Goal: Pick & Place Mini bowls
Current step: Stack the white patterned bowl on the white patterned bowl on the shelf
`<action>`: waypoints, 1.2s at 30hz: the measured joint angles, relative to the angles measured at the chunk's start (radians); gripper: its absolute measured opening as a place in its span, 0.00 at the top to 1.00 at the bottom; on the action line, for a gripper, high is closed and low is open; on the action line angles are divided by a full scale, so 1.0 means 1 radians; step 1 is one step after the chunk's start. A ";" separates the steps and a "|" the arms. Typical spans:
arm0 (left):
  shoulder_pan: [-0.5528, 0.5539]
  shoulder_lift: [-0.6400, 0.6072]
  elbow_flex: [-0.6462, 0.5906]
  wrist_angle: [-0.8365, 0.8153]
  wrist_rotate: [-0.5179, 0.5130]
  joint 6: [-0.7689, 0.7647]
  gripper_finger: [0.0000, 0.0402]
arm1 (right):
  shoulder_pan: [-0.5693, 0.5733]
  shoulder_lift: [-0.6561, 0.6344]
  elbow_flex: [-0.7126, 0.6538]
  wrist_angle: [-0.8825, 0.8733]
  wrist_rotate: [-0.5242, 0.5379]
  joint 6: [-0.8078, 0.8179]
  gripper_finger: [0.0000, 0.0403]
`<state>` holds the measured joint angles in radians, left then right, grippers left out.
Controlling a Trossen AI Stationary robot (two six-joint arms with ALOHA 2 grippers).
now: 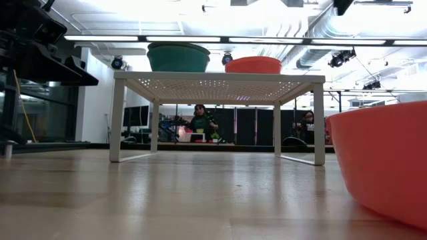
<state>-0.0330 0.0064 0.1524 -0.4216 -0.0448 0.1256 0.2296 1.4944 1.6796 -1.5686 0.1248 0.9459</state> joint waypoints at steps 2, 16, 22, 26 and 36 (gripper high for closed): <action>0.000 0.000 0.000 0.000 0.000 0.000 0.44 | 0.044 -0.016 -0.039 0.002 0.005 0.056 0.73; 0.000 0.000 0.000 0.000 -0.003 0.000 0.44 | 0.304 -0.212 -0.486 0.262 -0.030 0.589 0.73; 0.000 0.000 0.000 0.000 -0.002 0.000 0.44 | 0.317 -0.240 -0.621 0.341 -0.059 0.627 0.73; 0.000 0.000 0.000 0.000 -0.002 0.000 0.44 | 0.317 -0.239 -0.697 0.396 -0.079 0.627 0.73; 0.000 0.000 0.000 0.000 0.002 0.000 0.44 | 0.316 -0.239 -0.863 0.657 -0.080 0.626 0.73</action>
<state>-0.0332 0.0065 0.1520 -0.4217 -0.0425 0.1257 0.5461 1.2549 0.8169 -0.9112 0.0450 1.5720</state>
